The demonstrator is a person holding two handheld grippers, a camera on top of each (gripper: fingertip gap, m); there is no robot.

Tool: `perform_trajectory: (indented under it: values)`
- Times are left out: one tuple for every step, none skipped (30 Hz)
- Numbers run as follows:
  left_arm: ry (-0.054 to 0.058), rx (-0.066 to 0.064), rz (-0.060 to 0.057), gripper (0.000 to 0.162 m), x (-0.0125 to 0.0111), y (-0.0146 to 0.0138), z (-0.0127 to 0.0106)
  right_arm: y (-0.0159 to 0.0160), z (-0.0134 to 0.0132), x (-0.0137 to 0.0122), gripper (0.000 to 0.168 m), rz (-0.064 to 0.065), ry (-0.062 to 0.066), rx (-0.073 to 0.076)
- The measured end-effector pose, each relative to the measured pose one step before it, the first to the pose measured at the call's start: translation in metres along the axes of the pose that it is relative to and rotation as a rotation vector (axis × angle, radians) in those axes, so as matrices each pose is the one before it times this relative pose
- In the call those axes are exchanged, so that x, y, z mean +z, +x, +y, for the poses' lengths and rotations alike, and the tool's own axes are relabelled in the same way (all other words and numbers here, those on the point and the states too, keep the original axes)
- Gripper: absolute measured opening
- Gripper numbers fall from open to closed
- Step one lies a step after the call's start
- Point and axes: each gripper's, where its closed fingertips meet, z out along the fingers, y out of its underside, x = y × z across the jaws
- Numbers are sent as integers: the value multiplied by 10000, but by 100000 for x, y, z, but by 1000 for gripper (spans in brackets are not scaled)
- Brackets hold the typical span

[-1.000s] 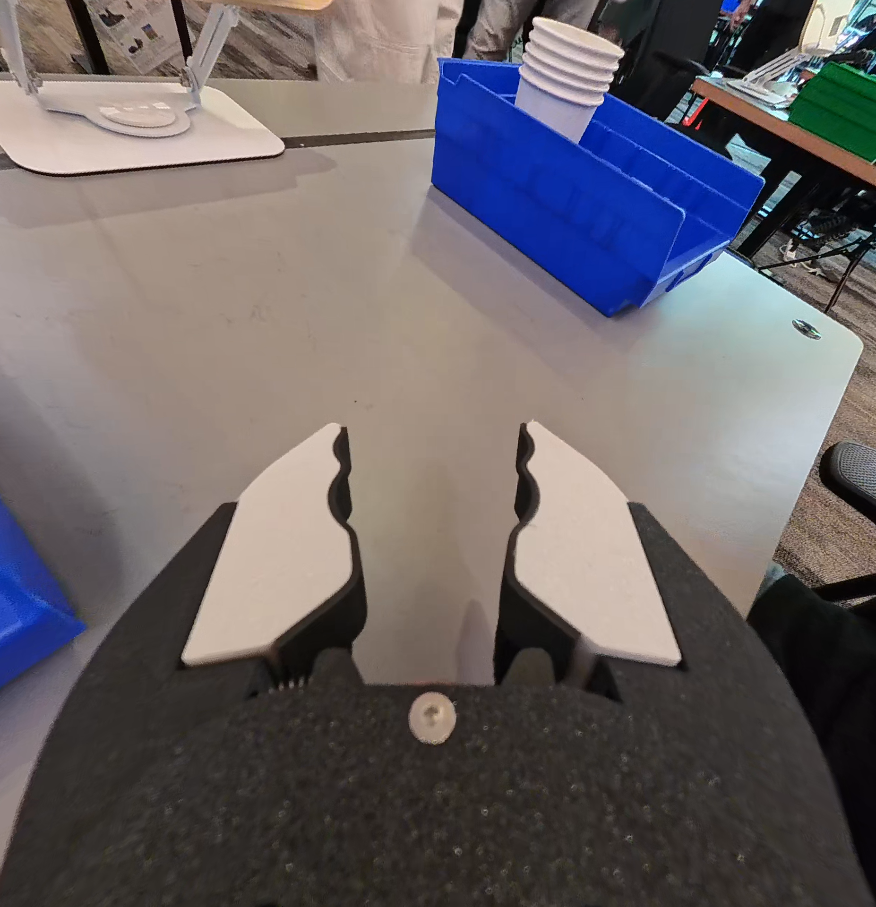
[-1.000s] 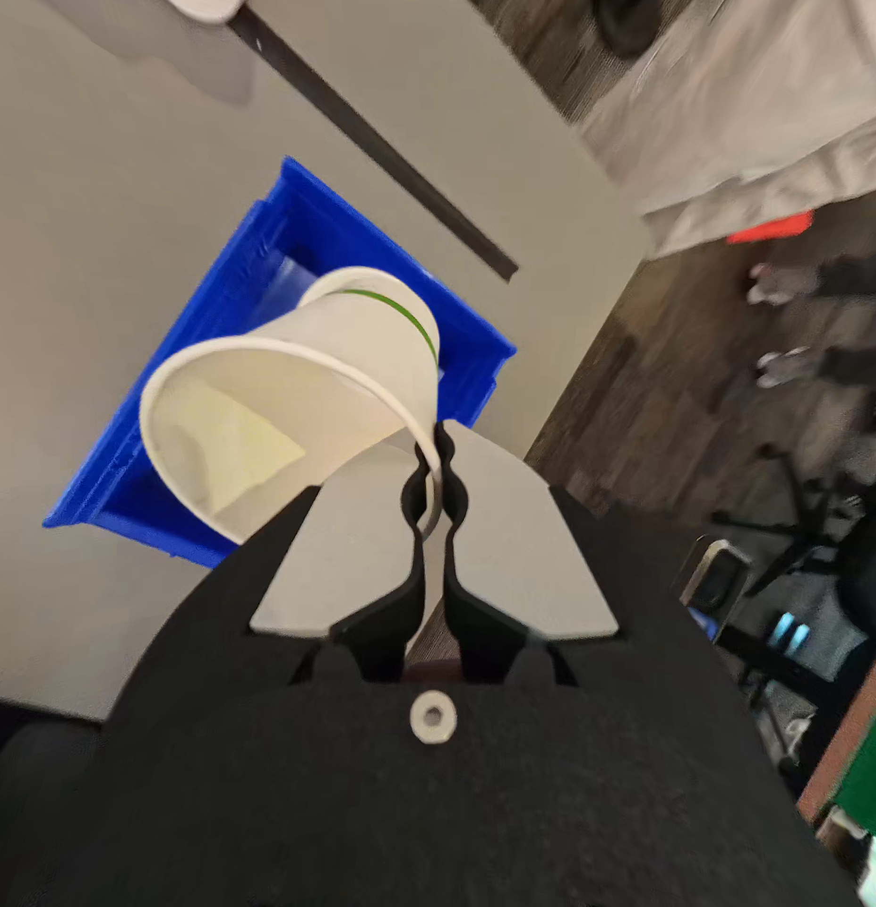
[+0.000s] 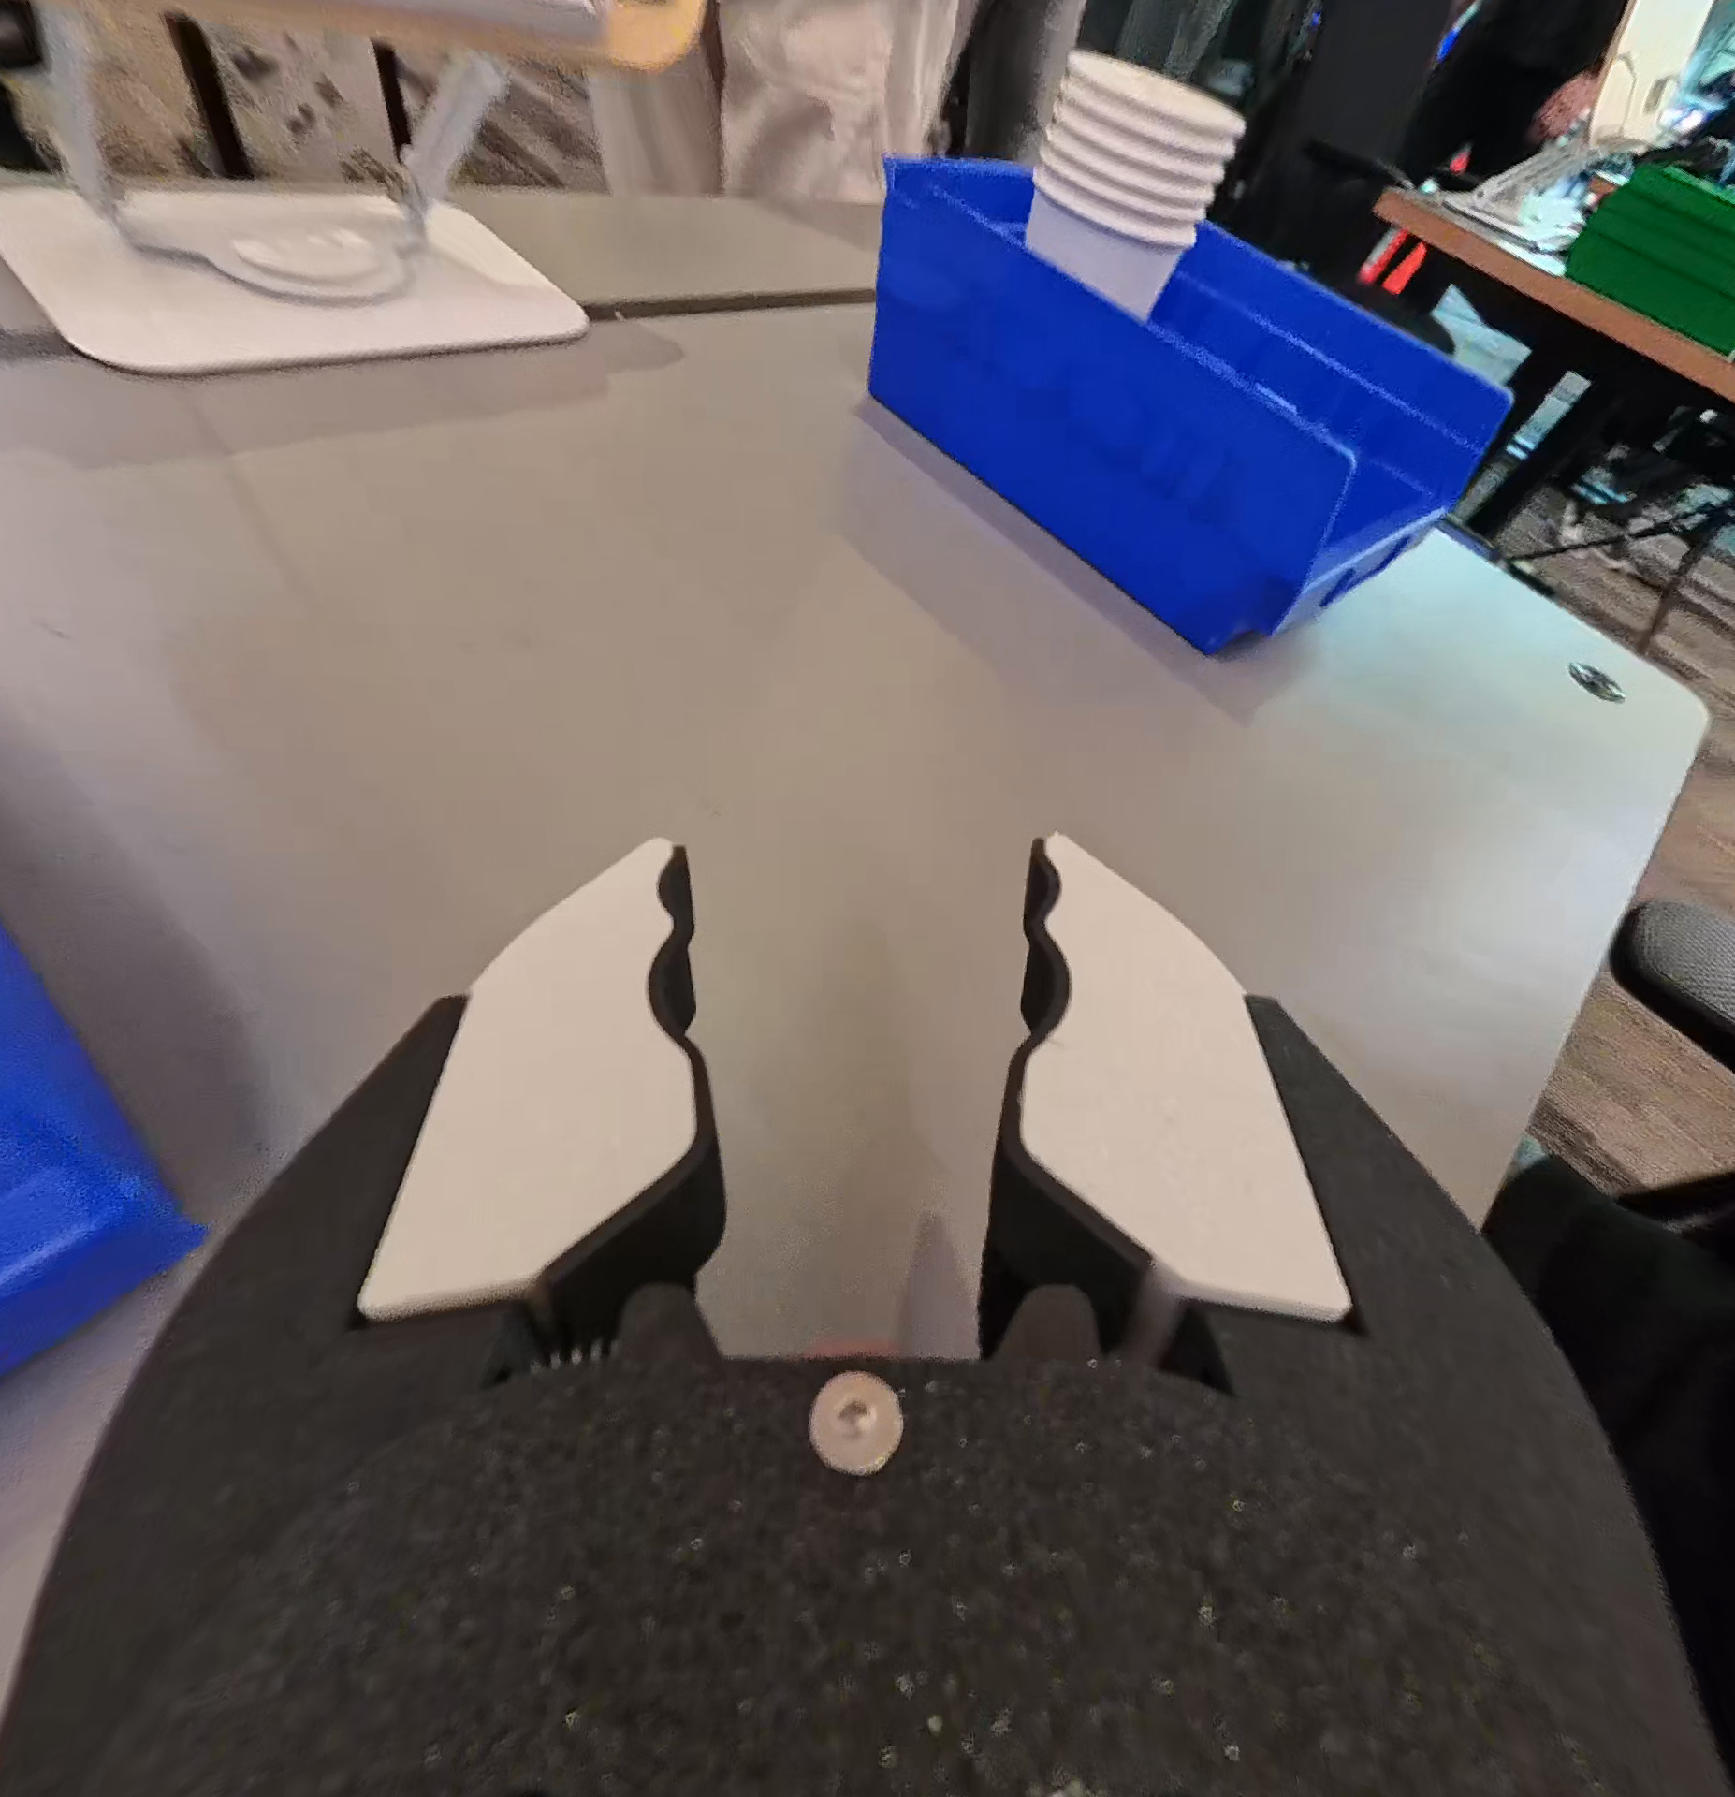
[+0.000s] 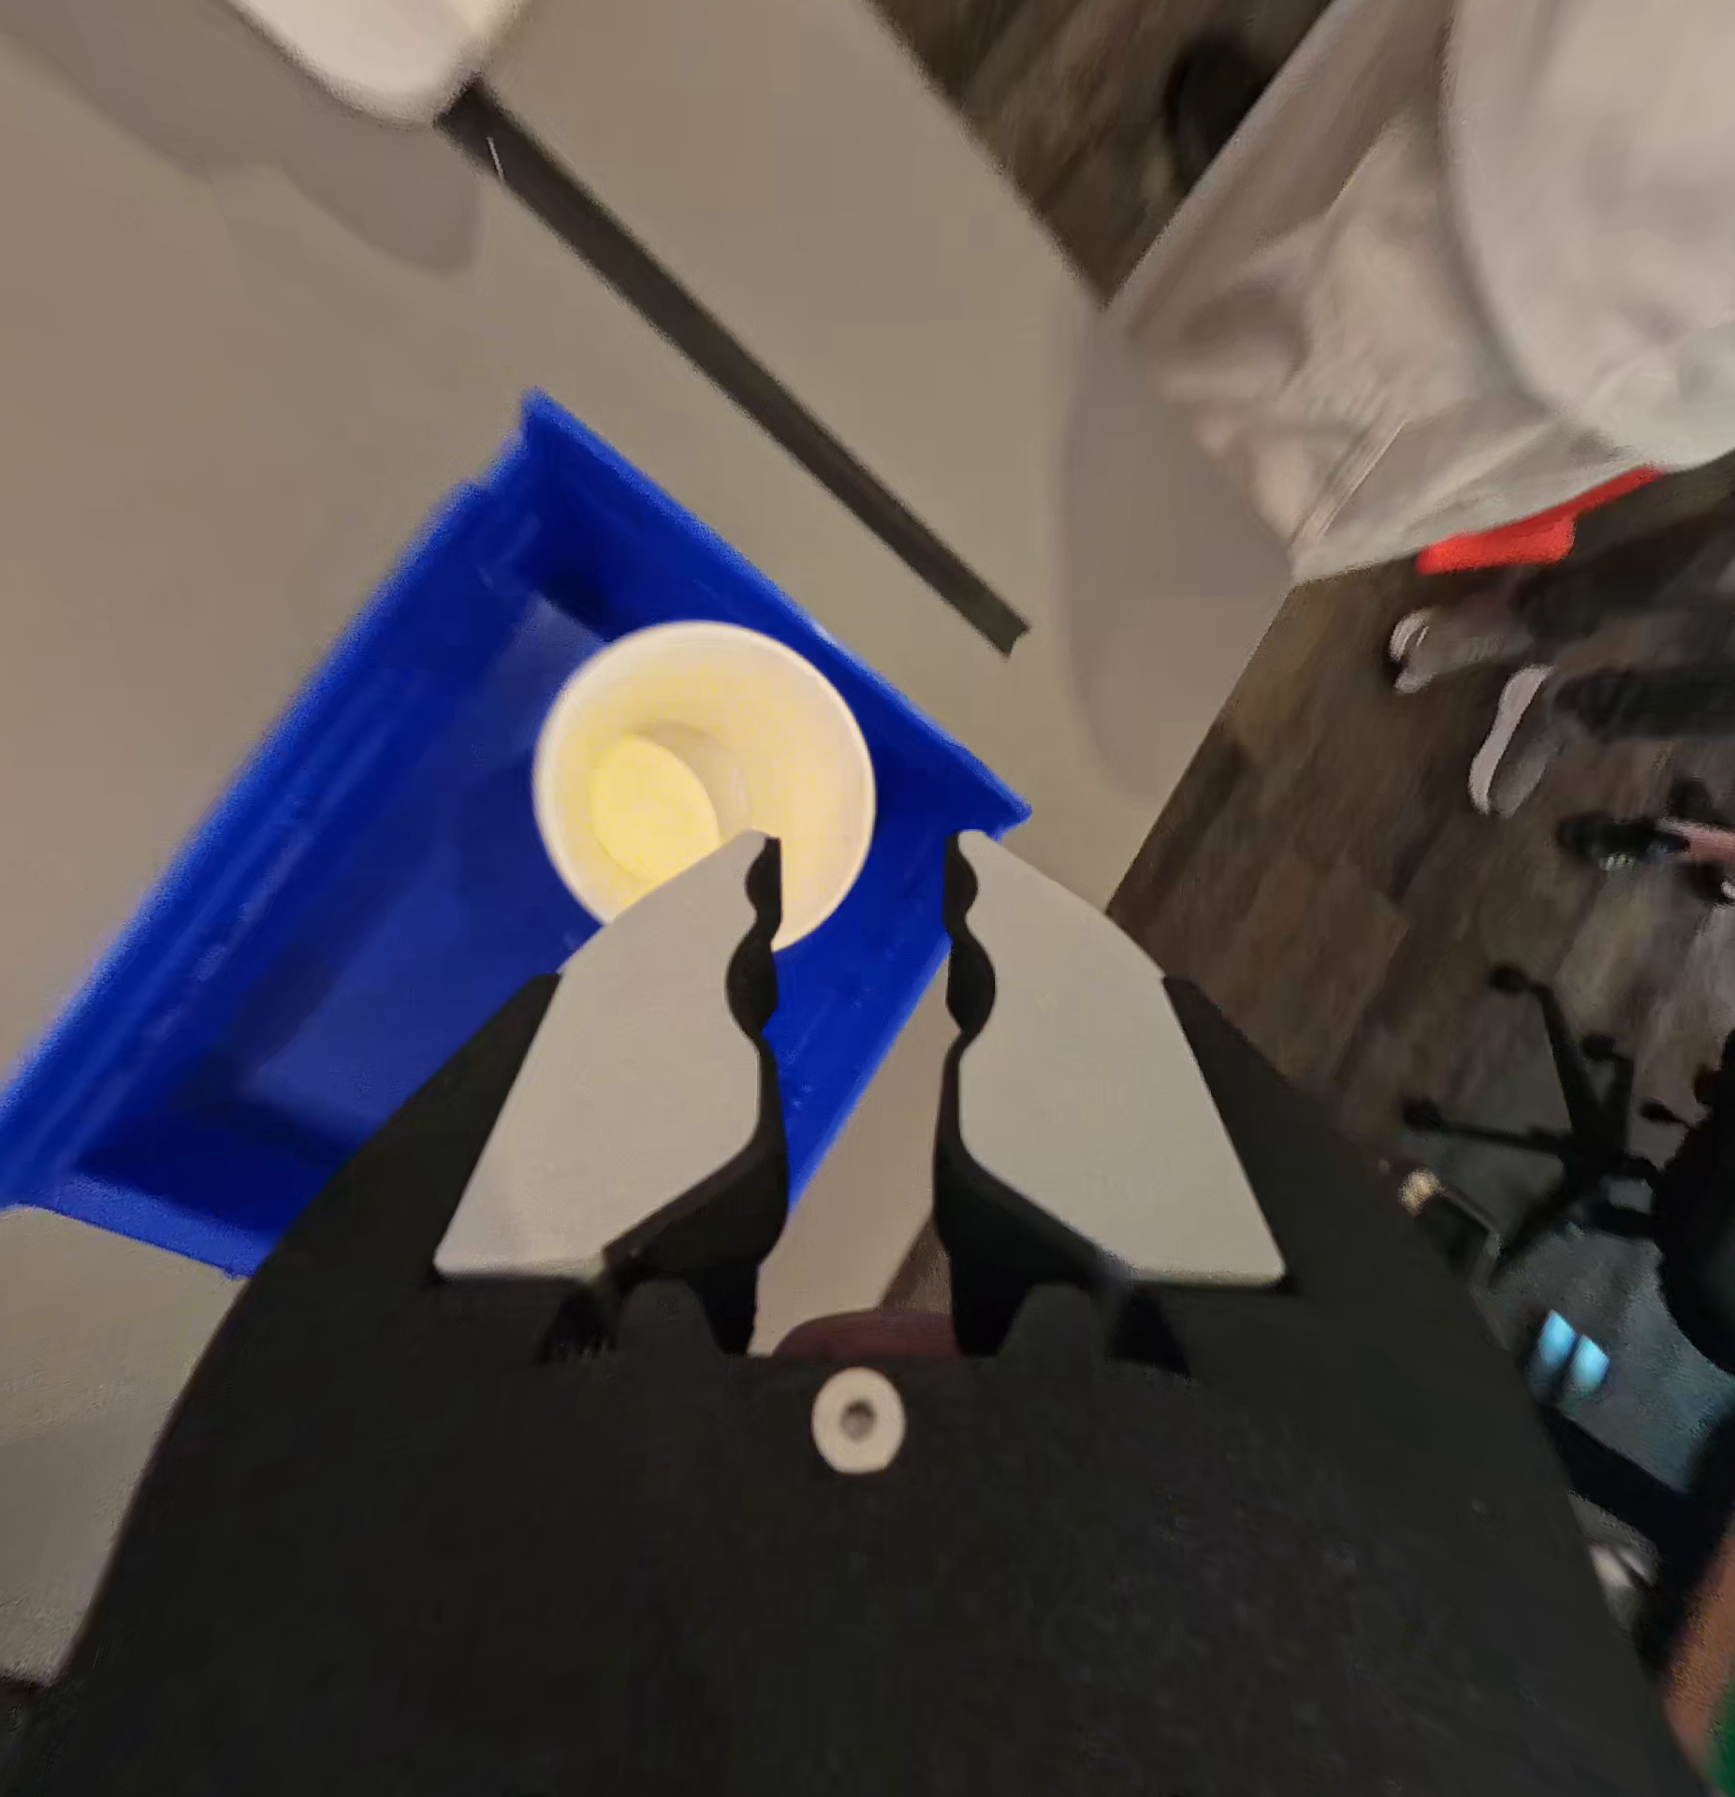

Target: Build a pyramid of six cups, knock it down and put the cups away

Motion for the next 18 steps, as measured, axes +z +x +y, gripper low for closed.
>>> perform_trajectory:
  values:
    - [211,77,-264,65,-519,-289,-689,-638,-248,-1665,34,146,880,282]
    - [227,51,-291,65,-605,-368,-748,-775,-92,-1646,36,139,879,324]
    - [241,16,-307,65,-689,-457,-792,-994,49,-1598,36,68,920,397]
    - [230,-18,-387,65,-765,-629,-728,-1044,147,-1529,37,61,926,366]
    - [192,-13,-418,65,-841,-778,-659,-933,361,-1459,38,147,873,398]
    - [184,-12,-449,65,-888,-901,-592,-841,619,-1347,37,193,787,442]
    - [159,-34,-493,65,-940,-1032,-472,-914,902,-1193,37,125,606,343]
    - [150,-71,-493,65,-963,-1083,-353,-968,1189,-1071,38,73,467,332]
    - [143,-100,-449,65,-959,-1052,-219,-967,1302,-926,40,42,403,305]
    - [89,-80,-460,65,-914,-1094,-4,-833,1457,-831,44,105,314,328]
    - [15,-45,-522,65,-818,-1184,261,-759,1418,-769,47,80,295,270]
    - [-35,-22,-489,65,-704,-1136,451,-665,1387,-729,48,73,270,322]
    - [-31,-22,-478,65,-564,-1104,557,-630,1234,-672,49,42,376,426]
    - [-31,-49,-383,67,-400,-946,586,-492,1216,-561,52,54,301,306]
    - [-65,-31,-295,69,-220,-782,633,-143,1348,-502,57,242,75,274]
    - [-82,-29,-271,71,-56,-698,663,-206,1125,-412,58,129,62,106]
    - [-4,-81,-174,73,33,-521,558,-23,846,-372,58,193,101,-66]
    - [72,-91,-77,73,100,-385,433,148,623,-337,58,285,163,-136]
